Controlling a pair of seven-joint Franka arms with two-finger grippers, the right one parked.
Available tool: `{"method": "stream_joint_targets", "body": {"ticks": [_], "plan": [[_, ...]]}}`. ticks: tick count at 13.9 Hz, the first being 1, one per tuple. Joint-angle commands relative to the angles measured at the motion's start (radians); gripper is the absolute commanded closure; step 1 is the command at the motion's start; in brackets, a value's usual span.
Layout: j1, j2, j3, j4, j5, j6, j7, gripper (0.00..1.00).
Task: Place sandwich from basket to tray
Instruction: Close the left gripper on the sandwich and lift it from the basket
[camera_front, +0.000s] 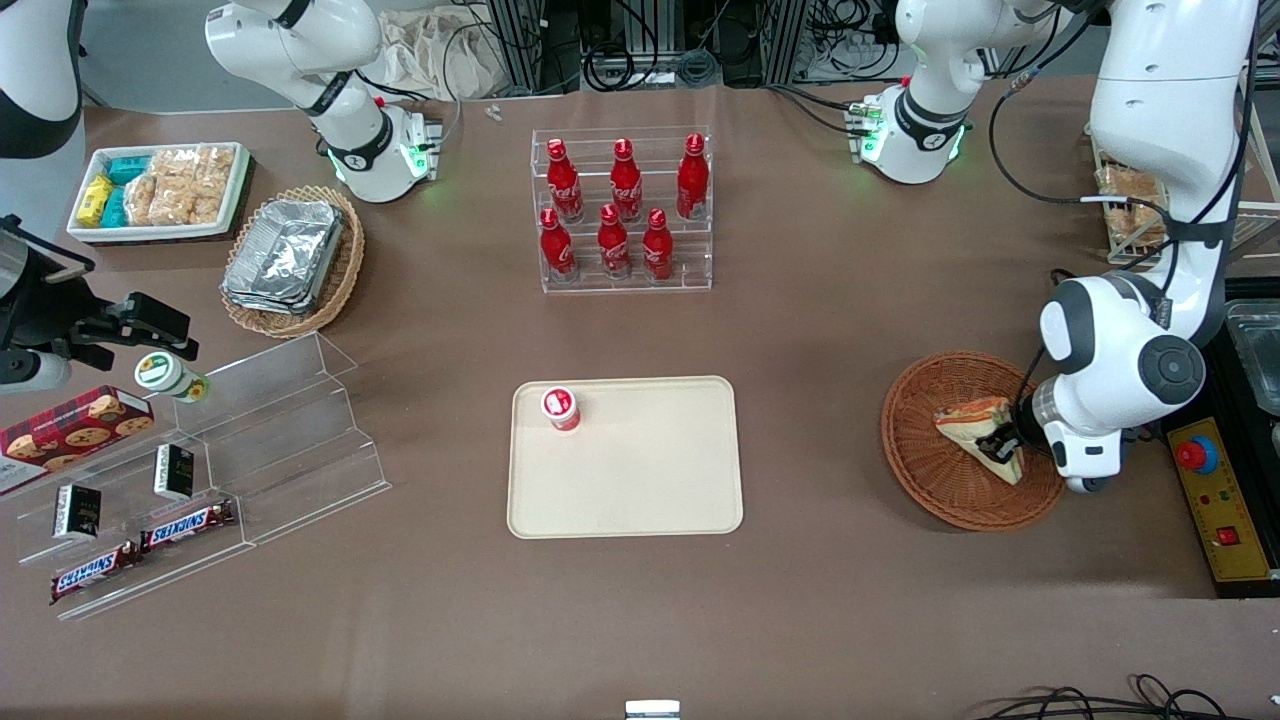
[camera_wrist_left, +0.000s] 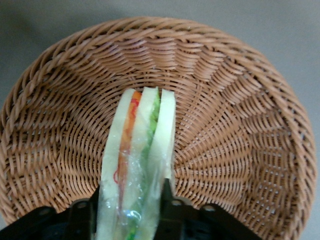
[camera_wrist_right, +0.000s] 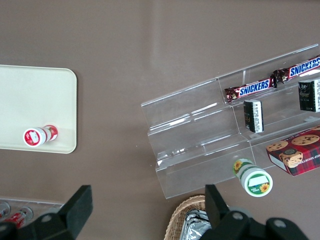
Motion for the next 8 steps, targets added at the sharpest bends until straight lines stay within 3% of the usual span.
{"method": "stream_joint_targets", "body": {"ticks": [1, 4, 5, 8], "plan": [[-0.008, -0.066, -0.002, 0.028, 0.007, -0.104, -0.057, 0.95], [-0.028, -0.091, -0.011, 0.163, 0.009, -0.329, -0.097, 0.96], [-0.051, -0.093, -0.011, 0.229, 0.009, -0.425, -0.104, 1.00], [-0.159, -0.091, -0.012, 0.387, 0.007, -0.632, -0.104, 1.00]]}}
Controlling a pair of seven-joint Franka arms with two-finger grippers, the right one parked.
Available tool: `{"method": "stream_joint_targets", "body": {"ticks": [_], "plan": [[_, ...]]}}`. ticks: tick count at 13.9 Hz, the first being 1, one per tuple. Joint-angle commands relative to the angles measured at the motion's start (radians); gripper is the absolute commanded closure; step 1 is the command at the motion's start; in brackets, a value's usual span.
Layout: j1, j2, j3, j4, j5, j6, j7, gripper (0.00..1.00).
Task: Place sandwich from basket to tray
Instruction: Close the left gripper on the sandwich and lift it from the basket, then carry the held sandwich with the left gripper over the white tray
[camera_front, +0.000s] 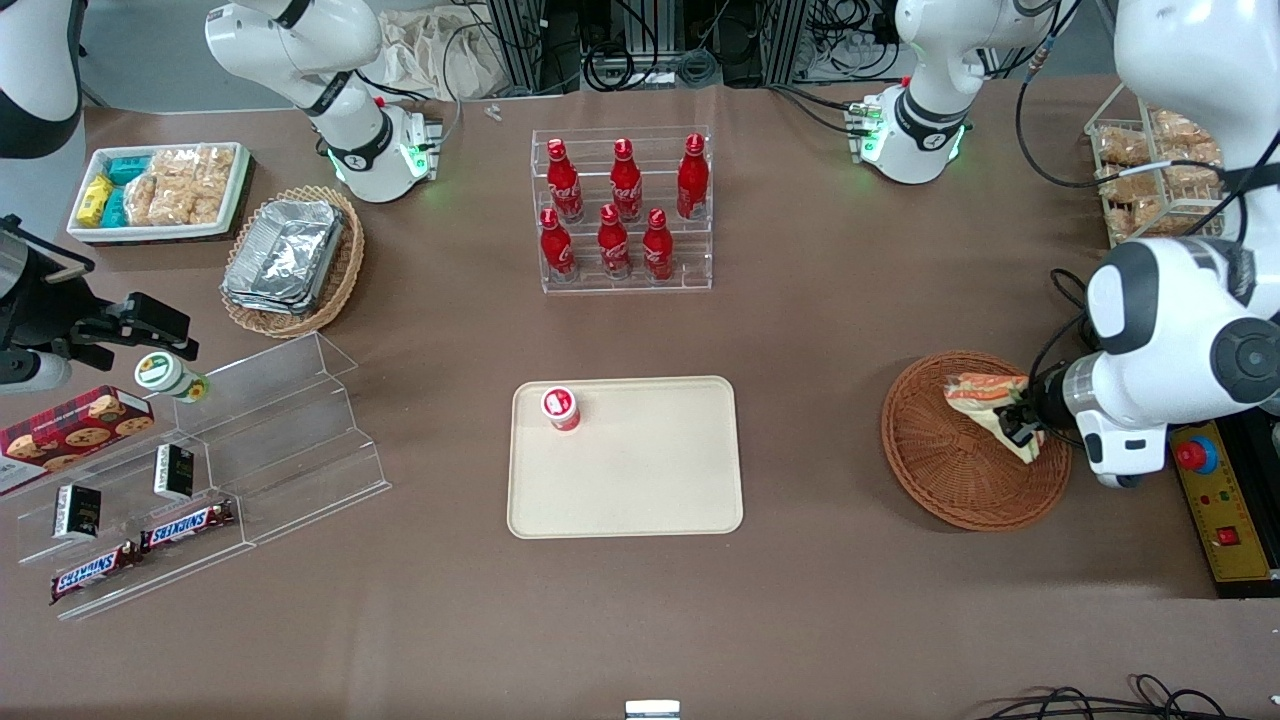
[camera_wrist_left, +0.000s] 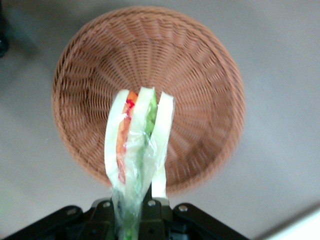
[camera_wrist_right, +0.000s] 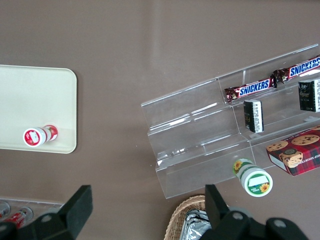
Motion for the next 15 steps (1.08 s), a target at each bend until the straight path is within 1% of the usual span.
{"method": "stream_joint_targets", "body": {"ticks": [1, 3, 6, 7, 9, 12, 14, 15], "plan": [[-0.123, 0.017, 0.007, 0.116, 0.007, -0.126, -0.024, 1.00], [-0.216, 0.020, 0.007, 0.121, 0.009, -0.128, -0.023, 1.00], [-0.287, 0.026, 0.004, 0.117, 0.006, -0.100, -0.011, 1.00], [-0.324, 0.042, 0.004, 0.115, 0.010, -0.071, -0.023, 1.00], [-0.400, 0.079, 0.005, 0.103, 0.074, 0.008, -0.043, 1.00], [-0.440, 0.170, 0.002, 0.161, 0.079, 0.036, -0.058, 1.00], [-0.499, 0.213, 0.002, 0.173, 0.082, 0.079, -0.046, 1.00], [-0.513, 0.239, 0.004, 0.202, 0.085, 0.098, -0.040, 1.00]]}}
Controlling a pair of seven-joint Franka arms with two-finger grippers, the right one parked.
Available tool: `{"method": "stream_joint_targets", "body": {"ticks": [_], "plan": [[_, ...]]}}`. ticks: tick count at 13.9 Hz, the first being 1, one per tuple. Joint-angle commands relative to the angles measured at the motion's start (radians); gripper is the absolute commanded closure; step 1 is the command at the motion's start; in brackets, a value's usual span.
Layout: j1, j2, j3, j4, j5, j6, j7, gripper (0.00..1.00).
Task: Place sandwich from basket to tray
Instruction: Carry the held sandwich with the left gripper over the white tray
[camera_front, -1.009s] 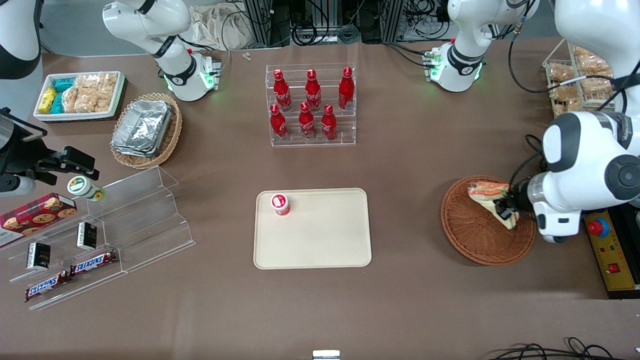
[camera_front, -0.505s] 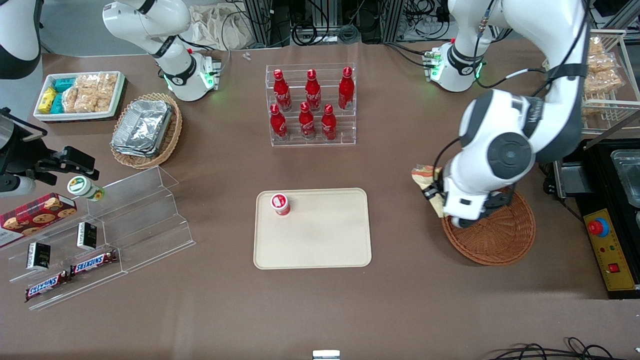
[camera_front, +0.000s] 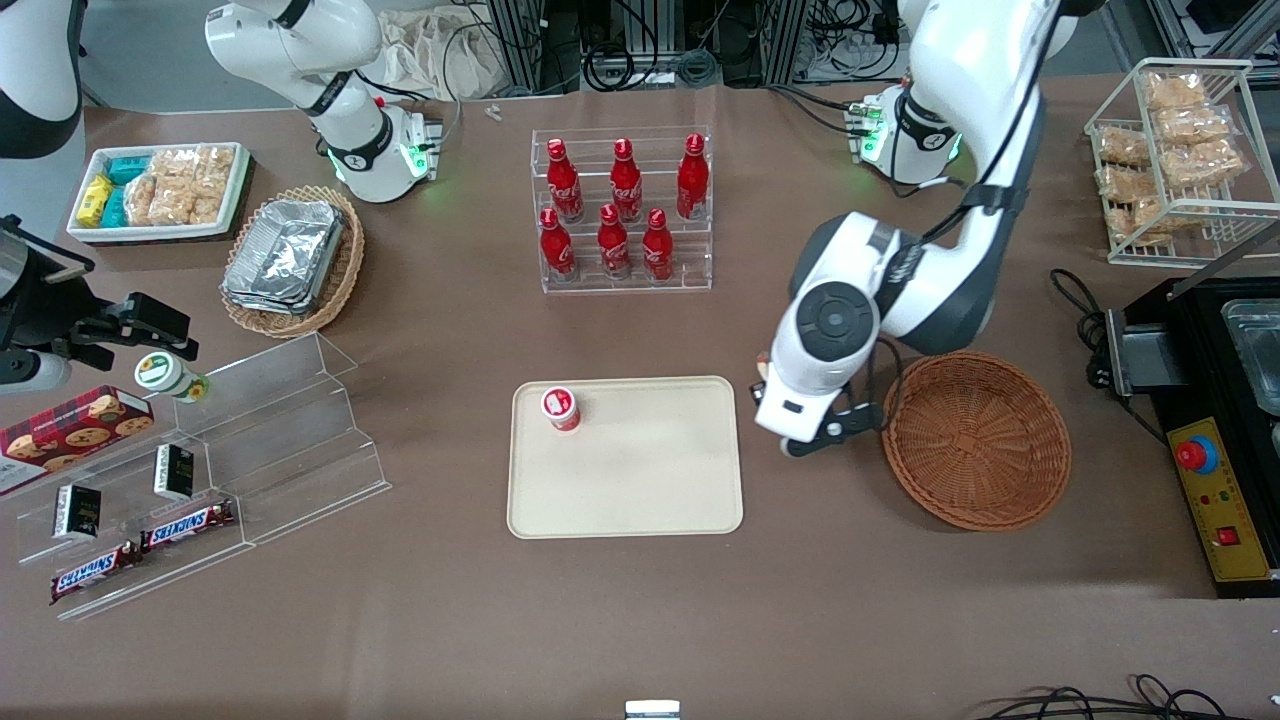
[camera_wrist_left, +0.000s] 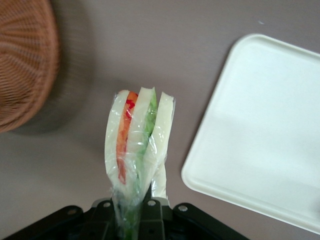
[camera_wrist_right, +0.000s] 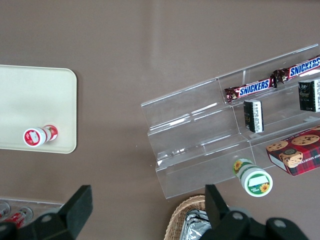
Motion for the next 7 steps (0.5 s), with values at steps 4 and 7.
{"method": "stream_joint_targets", "body": {"ticks": [4, 7], "plan": [[-0.073, 0.154, -0.015, 0.155, 0.090, 0.106, 0.037, 1.00], [-0.091, 0.203, -0.016, 0.155, 0.092, 0.208, 0.120, 1.00]]}}
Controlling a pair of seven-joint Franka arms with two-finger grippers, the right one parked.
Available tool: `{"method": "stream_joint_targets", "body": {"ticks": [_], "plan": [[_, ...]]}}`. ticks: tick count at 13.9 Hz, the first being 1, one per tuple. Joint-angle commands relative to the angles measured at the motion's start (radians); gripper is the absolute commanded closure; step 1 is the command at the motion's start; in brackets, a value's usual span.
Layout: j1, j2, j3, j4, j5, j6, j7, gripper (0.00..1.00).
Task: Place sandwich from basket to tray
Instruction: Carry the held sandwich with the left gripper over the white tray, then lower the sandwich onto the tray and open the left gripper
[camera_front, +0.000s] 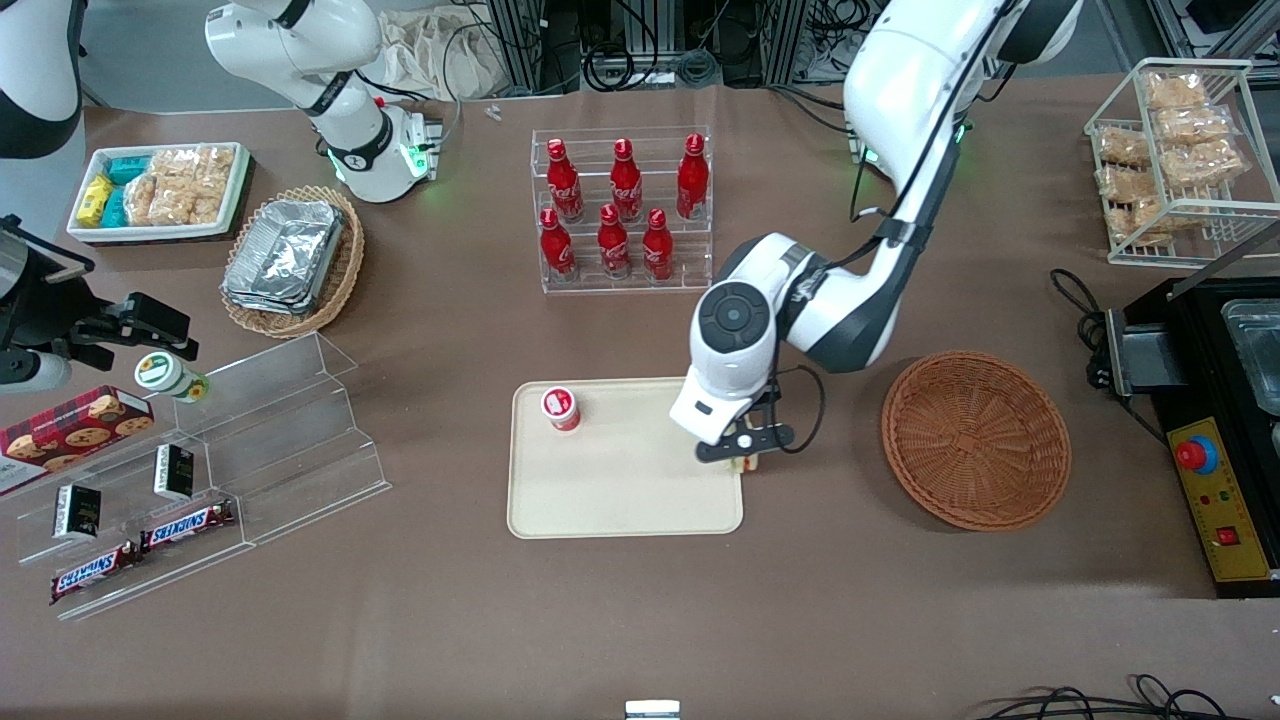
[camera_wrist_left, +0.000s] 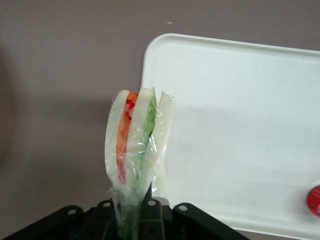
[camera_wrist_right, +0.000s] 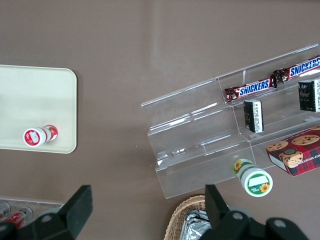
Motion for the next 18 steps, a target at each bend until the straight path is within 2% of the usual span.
{"method": "stream_joint_targets", "body": {"ticks": [1, 5, 6, 7, 8, 11, 14, 18], "plan": [[-0.009, 0.070, 0.003, 0.043, 0.008, 0.076, 0.073, 1.00], [-0.005, 0.121, 0.003, 0.045, 0.003, 0.119, 0.128, 1.00], [-0.003, 0.124, 0.003, 0.043, 0.001, 0.124, 0.127, 0.97], [-0.002, 0.127, 0.003, 0.043, -0.005, 0.125, 0.125, 0.63], [0.000, 0.128, 0.003, 0.043, -0.019, 0.125, 0.128, 0.01], [0.003, 0.089, 0.005, 0.042, -0.066, 0.089, 0.110, 0.01], [0.047, -0.002, 0.008, 0.037, -0.066, -0.101, 0.153, 0.01], [0.147, -0.150, 0.008, 0.036, -0.088, -0.350, 0.323, 0.01]]}}
